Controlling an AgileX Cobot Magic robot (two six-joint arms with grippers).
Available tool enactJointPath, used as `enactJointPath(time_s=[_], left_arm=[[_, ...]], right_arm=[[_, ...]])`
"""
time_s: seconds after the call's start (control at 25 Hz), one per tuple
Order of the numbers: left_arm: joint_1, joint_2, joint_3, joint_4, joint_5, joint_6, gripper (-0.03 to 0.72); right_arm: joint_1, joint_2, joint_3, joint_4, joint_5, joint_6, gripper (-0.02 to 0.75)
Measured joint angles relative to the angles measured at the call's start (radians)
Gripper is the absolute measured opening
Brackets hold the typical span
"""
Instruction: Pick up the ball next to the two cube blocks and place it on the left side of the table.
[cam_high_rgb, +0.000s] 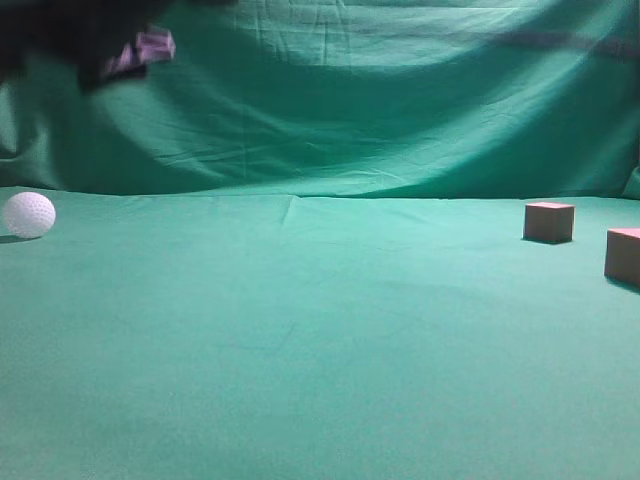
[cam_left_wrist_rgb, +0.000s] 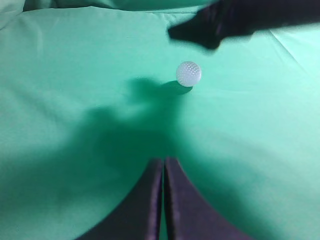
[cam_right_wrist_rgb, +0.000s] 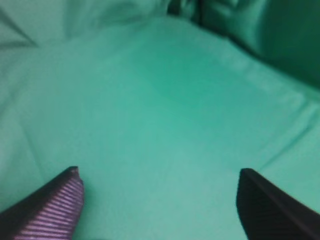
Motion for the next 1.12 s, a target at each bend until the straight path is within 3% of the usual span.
enactJointPath(time_s=[0.04,0.16,0.24,0.36,0.48,0.64,0.96,1.12], left_arm=[[0.000,0.000,0.000,0.000,0.000,0.000,0.000],[0.000,0.000,0.000,0.000,0.000,0.000,0.000],[0.000,0.000,0.000,0.000,0.000,0.000,0.000],[0.000,0.000,0.000,0.000,0.000,0.000,0.000],[0.000,0.000,0.000,0.000,0.000,0.000,0.000],[0.000,0.000,0.000,0.000,0.000,0.000,0.000],[0.000,0.000,0.000,0.000,0.000,0.000,0.000],[0.000,0.000,0.000,0.000,0.000,0.000,0.000]], right_arm=[[-0.011,-0.032,0.000,-0.046,0.056,0.063,0.000],[-0.031,-0.107,0.000,-0.216,0.243,0.234,0.000],[-0.035,-0.154,0.005,-0.339,0.292,0.304,0.000],[-0.046,-0.251,0.065,-0.436,0.310,0.361,0.000],[-0.066,-0.371,0.178,-0.453,0.312,0.387,0.000],[-0.080,-0.543,0.446,-0.470,0.297,0.421,0.000],[-0.080,-0.916,1.053,-0.410,-0.064,0.461,0.000],[-0.080,-1.084,1.222,-0.408,-0.110,0.465,0.000]])
